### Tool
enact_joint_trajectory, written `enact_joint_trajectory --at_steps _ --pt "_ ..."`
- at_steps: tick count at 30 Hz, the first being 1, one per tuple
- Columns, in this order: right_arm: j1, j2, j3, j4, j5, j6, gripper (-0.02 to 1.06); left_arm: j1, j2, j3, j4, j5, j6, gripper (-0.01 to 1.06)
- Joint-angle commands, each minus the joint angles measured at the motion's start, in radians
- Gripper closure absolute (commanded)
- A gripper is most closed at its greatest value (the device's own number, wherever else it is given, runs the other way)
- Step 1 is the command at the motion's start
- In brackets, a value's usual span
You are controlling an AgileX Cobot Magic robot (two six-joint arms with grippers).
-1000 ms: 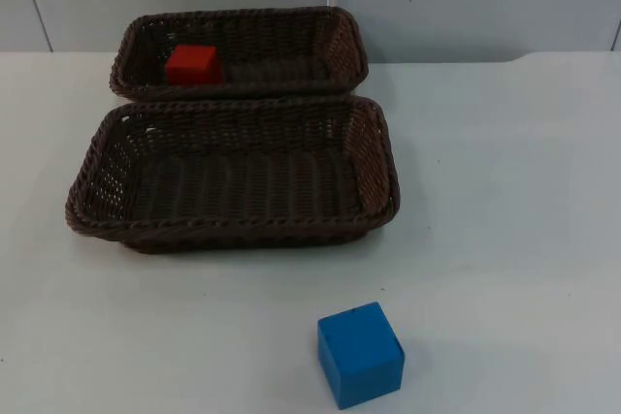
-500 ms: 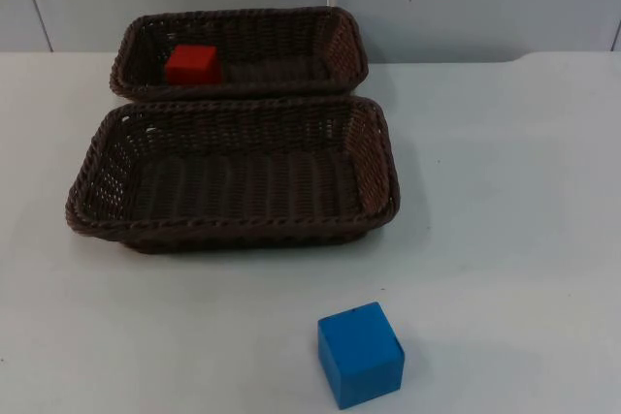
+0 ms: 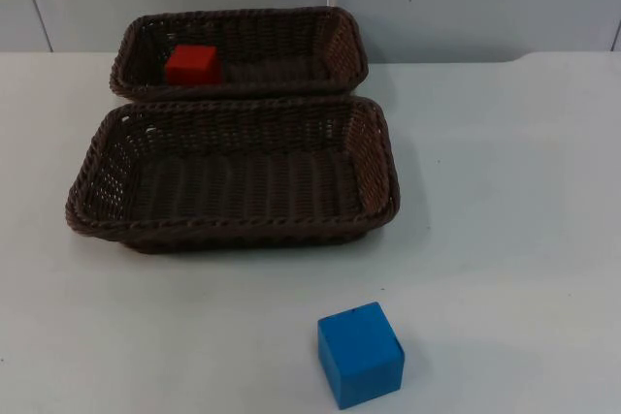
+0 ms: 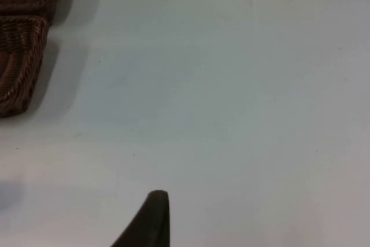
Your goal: Pick up one cube with the left hand and place it into the upper basket. Pick up one cube with the right hand and place it into the lower basket.
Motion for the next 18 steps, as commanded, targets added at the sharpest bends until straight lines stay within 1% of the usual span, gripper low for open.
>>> enact_joint_trajectory --at_steps 1,16,18 --pt "0.000 -0.002 0.006 -0.001 -0.004 0.000 -0.01 -0.002 -0.007 0.005 0.003 0.000 -0.008 0.16" --pt "0.000 -0.002 -0.007 -0.001 -0.006 0.000 -0.01 -0.002 -0.006 0.005 0.001 -0.002 0.016 0.16" --pt "0.000 0.013 -0.026 0.019 -0.006 0.000 -0.01 -0.002 -0.006 0.005 -0.001 -0.002 0.019 0.16"
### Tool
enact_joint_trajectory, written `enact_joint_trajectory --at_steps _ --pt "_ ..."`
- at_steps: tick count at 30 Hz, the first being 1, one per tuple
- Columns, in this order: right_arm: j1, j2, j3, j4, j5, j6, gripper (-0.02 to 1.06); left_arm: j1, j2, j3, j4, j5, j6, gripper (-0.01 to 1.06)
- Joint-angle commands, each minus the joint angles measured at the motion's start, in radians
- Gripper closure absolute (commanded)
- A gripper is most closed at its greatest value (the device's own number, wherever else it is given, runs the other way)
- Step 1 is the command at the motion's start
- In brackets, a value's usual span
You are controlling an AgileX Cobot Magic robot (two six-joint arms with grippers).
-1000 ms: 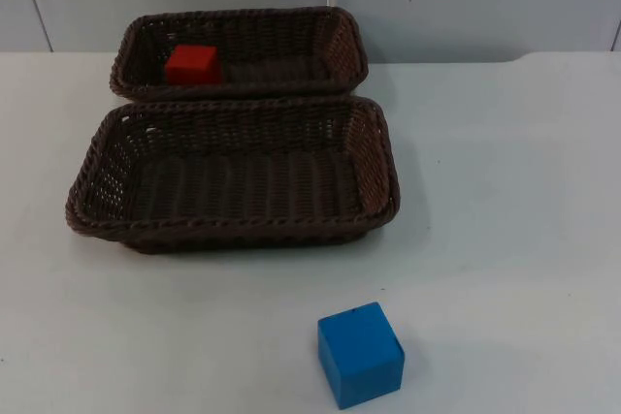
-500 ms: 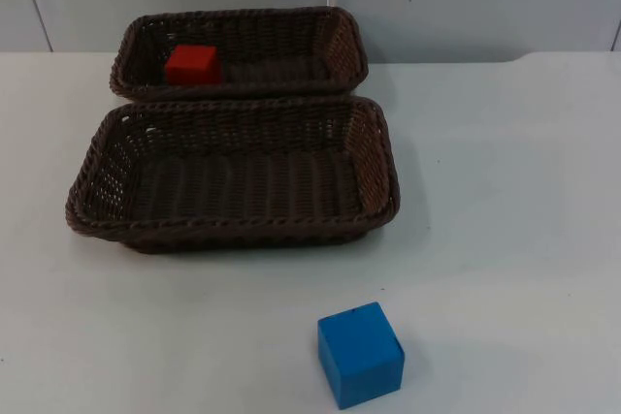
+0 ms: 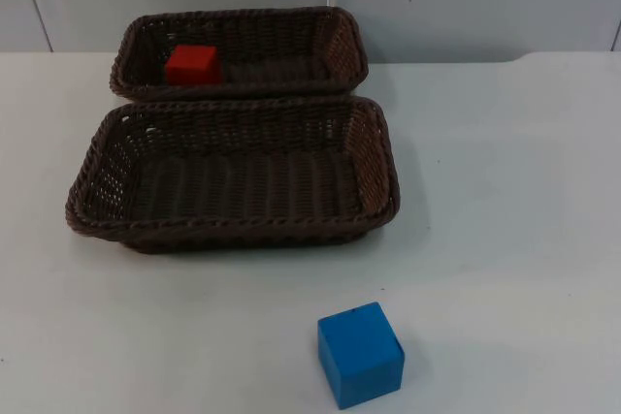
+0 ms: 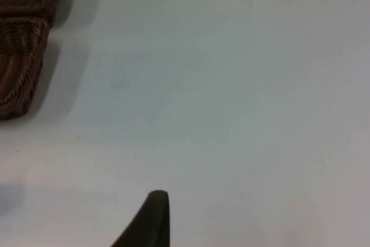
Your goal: Pick up one cube with the left hand and place it into the upper basket. Pick up one cube with the right hand and place it into the lower basket.
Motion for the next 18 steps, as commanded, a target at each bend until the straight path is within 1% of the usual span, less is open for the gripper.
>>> enact_joint_trajectory --at_steps 1,2,6,7,11,12,17,18 --pt "0.000 0.039 -0.034 0.028 -0.006 0.000 -0.01 -0.002 -0.006 0.005 -0.004 -0.002 0.004 0.16" --pt "0.000 0.039 -0.034 0.028 -0.006 0.000 -0.01 -0.002 -0.006 0.005 -0.004 -0.002 0.004 0.16" --pt "0.000 0.164 -0.085 0.071 -0.004 0.007 -0.01 -0.002 -0.006 0.005 -0.004 -0.002 0.004 0.16" --pt "0.000 0.164 -0.085 0.071 -0.004 0.007 -0.01 -0.002 -0.006 0.005 -0.004 -0.002 0.004 0.16" --pt "0.000 0.311 -0.136 0.103 -0.004 0.007 -0.01 -0.002 -0.006 0.005 -0.006 -0.002 0.004 0.16" --pt "0.000 0.311 -0.136 0.103 -0.004 0.007 -0.01 -0.002 -0.006 0.005 -0.006 -0.002 0.004 0.16" --pt "0.000 0.464 -0.185 0.108 0.002 0.007 -0.01 -0.002 -0.006 0.005 -0.007 -0.004 0.004 0.16" --pt "0.000 0.464 -0.185 0.108 0.002 0.007 -0.01 -0.002 -0.006 0.005 -0.007 -0.004 0.004 0.16"
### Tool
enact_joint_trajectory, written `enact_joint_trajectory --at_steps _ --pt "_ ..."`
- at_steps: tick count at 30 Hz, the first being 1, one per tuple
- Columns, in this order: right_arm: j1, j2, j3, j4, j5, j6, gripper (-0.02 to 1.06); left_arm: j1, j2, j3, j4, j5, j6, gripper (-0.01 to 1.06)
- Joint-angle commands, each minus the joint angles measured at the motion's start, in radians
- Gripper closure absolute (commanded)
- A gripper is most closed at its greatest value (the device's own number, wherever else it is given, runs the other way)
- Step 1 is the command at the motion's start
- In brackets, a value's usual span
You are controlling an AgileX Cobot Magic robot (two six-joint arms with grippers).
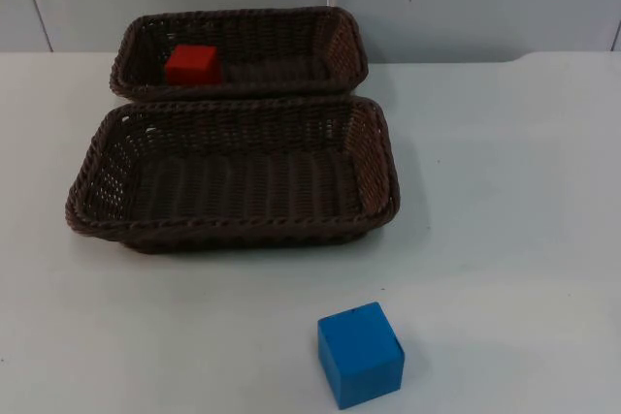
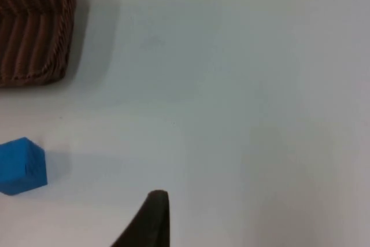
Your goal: Pick up one cube with the left hand and place it into the upper basket. Pick up one cube with the right hand and place it into the lower basket.
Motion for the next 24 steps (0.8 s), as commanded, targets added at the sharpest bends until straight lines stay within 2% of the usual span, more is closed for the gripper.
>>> enact_joint_trajectory --at_steps 1,4,7,10,14,18,21,24 --pt "0.000 0.066 -0.024 0.006 0.005 0.001 -0.01 -0.002 -0.006 0.005 -0.010 -0.004 0.000 0.16" --pt "0.000 0.130 -0.039 0.012 0.011 0.001 -0.01 -0.002 -0.006 0.005 -0.010 -0.004 0.000 0.16" --pt "0.000 0.236 -0.059 0.057 0.011 -0.005 -0.01 -0.002 -0.006 0.005 -0.010 -0.004 0.000 0.16" --pt "0.000 0.300 -0.070 0.092 0.011 -0.037 -0.01 -0.002 -0.006 0.005 -0.012 -0.004 0.000 0.16" --pt "0.000 0.462 -0.075 0.193 0.007 -0.116 -0.01 -0.002 -0.006 0.005 -0.014 -0.004 0.000 0.16" --pt "0.000 0.565 -0.075 0.240 -0.006 -0.157 -0.01 -0.002 -0.006 0.005 -0.014 -0.004 0.000 0.16" --pt "0.009 0.620 -0.075 0.253 -0.022 -0.164 -0.01 -0.002 -0.006 0.005 -0.016 -0.004 0.000 0.16" --pt "0.064 0.692 -0.075 0.257 -0.064 -0.164 -0.01 -0.002 -0.006 0.005 -0.016 -0.004 0.000 0.16"
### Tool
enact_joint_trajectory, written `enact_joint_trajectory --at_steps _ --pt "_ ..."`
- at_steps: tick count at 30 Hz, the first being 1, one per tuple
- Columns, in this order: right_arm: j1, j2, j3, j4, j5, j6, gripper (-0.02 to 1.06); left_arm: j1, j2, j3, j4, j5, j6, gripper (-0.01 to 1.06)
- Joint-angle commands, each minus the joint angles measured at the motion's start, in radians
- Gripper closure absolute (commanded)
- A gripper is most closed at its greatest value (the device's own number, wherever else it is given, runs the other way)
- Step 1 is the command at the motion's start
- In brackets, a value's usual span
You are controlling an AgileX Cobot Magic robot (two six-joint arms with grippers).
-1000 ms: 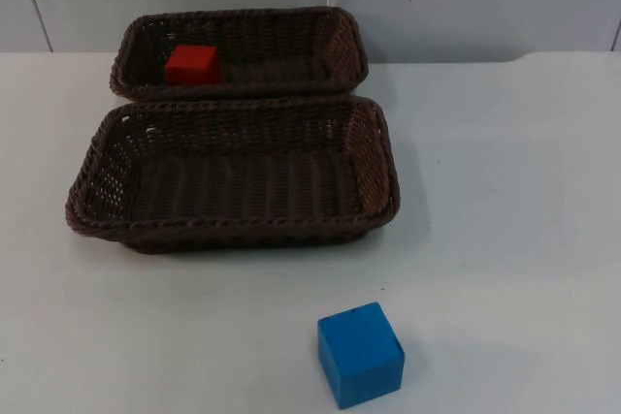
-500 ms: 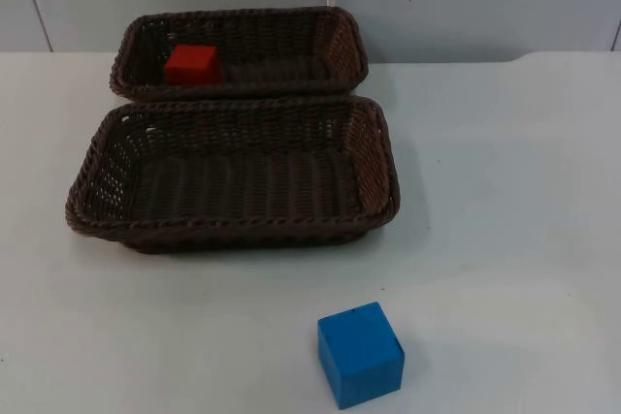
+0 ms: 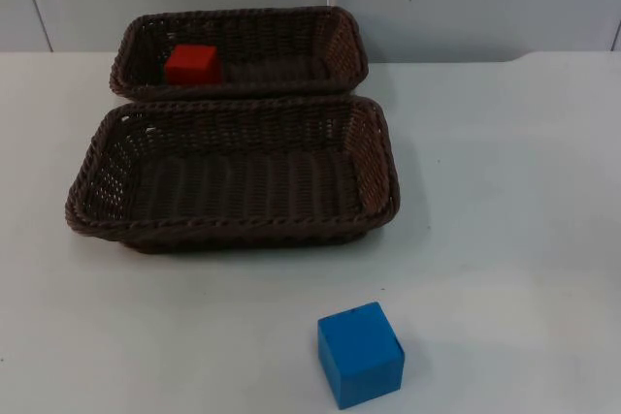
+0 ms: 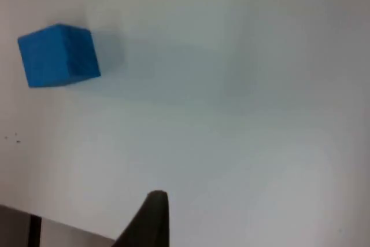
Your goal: Pick up one cube with the left hand and place it into the upper basket. Pick up one cube with the right hand and place it into the lower basket.
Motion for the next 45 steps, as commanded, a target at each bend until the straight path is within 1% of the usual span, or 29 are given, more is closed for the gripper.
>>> enact_joint_trajectory --at_steps 1,3,4,5,8,9,12,13,16,18,19,22,24,25,27,30,31,32,34,35,36,37,40,41,43,45 --pt "0.049 0.038 -0.005 0.016 -0.029 -0.014 -0.01 -0.002 -0.006 0.005 -0.013 -0.004 0.000 0.16" --pt "0.116 0.078 -0.005 0.016 -0.049 -0.010 -0.01 -0.002 -0.006 0.005 -0.013 -0.004 0.000 0.16" --pt "0.116 0.078 -0.005 0.016 -0.049 -0.010 -0.01 -0.002 -0.006 0.005 -0.013 -0.004 0.000 0.16" --pt "0.136 0.088 -0.005 0.016 -0.055 -0.003 -0.01 -0.002 -0.006 0.005 -0.013 -0.004 0.000 0.16" --pt "0.279 0.154 -0.005 0.016 -0.118 0.033 -0.01 -0.002 -0.006 0.005 -0.013 -0.004 0.000 0.16" --pt "0.279 0.154 -0.005 0.016 -0.118 0.033 -0.01 -0.002 -0.006 0.005 -0.013 -0.004 0.000 0.16" --pt "0.398 0.211 -0.005 0.014 -0.179 0.050 -0.01 -0.002 -0.006 0.005 -0.015 -0.005 0.000 0.16" --pt "0.398 0.211 -0.005 0.014 -0.179 0.050 -0.01 -0.002 -0.006 0.005 -0.015 -0.005 0.000 0.16" --pt "0.497 0.267 -0.010 0.014 -0.232 0.076 -0.01 -0.002 -0.006 0.005 -0.017 -0.007 0.000 0.16" --pt "0.558 0.318 -0.038 0.012 -0.236 0.108 -0.01 -0.002 -0.006 0.005 -0.017 -0.007 0.000 0.16" --pt "0.558 0.318 -0.038 0.012 -0.236 0.108 -0.01 -0.002 -0.006 0.005 -0.017 -0.007 0.000 0.16" --pt "0.617 0.376 -0.097 0.010 -0.236 0.134 -0.01 -0.002 -0.006 0.005 -0.017 -0.009 0.000 0.16" --pt "0.652 0.415 -0.145 -0.013 -0.240 0.174 -0.01 -0.002 -0.006 0.005 -0.017 -0.009 0.000 0.16" --pt "0.652 0.415 -0.145 -0.013 -0.240 0.174 -0.01 -0.002 -0.006 0.005 -0.017 -0.009 0.000 0.16" --pt "0.695 0.449 -0.191 -0.085 -0.243 0.251 -0.01 -0.002 -0.006 0.005 -0.017 -0.009 0.000 0.16" --pt "0.758 0.503 -0.260 -0.239 -0.243 0.406 -0.01 -0.002 -0.006 0.005 -0.017 -0.009 0.000 0.16" --pt "0.758 0.503 -0.260 -0.239 -0.243 0.406 -0.01 -0.002 -0.006 0.005 -0.017 -0.009 0.000 0.16" --pt "0.776 0.523 -0.283 -0.281 -0.241 0.450 -0.01 -0.002 -0.006 0.005 -0.017 -0.009 0.000 0.16" --pt "0.815 0.567 -0.323 -0.346 -0.239 0.507 -0.01 -0.002 -0.006 0.005 -0.017 -0.009 0.000 0.16" --pt "0.830 0.586 -0.343 -0.367 -0.239 0.531 -0.01 -0.002 -0.006 0.005 -0.017 -0.009 0.000 0.16" --pt "0.830 0.586 -0.343 -0.367 -0.239 0.531 -0.01 -0.002 -0.006 0.005 -0.017 -0.009 0.000 0.16" --pt "0.841 0.611 -0.363 -0.392 -0.239 0.554 -0.01 -0.002 -0.006 0.005 -0.017 -0.009 0.000 0.16" --pt "0.858 0.683 -0.410 -0.459 -0.244 0.643 -0.01 -0.002 -0.006 0.005 -0.017 -0.009 0.000 0.16" --pt "0.859 0.708 -0.426 -0.464 -0.244 0.660 -0.01 -0.002 -0.006 0.005 -0.017 -0.009 0.000 0.16" --pt "0.859 0.734 -0.441 -0.466 -0.244 0.659 -0.01 -0.002 -0.006 0.005 -0.017 -0.009 0.000 0.16" --pt "0.859 0.779 -0.462 -0.490 -0.248 0.688 -0.01 -0.002 -0.006 0.005 -0.017 -0.009 0.000 0.16"
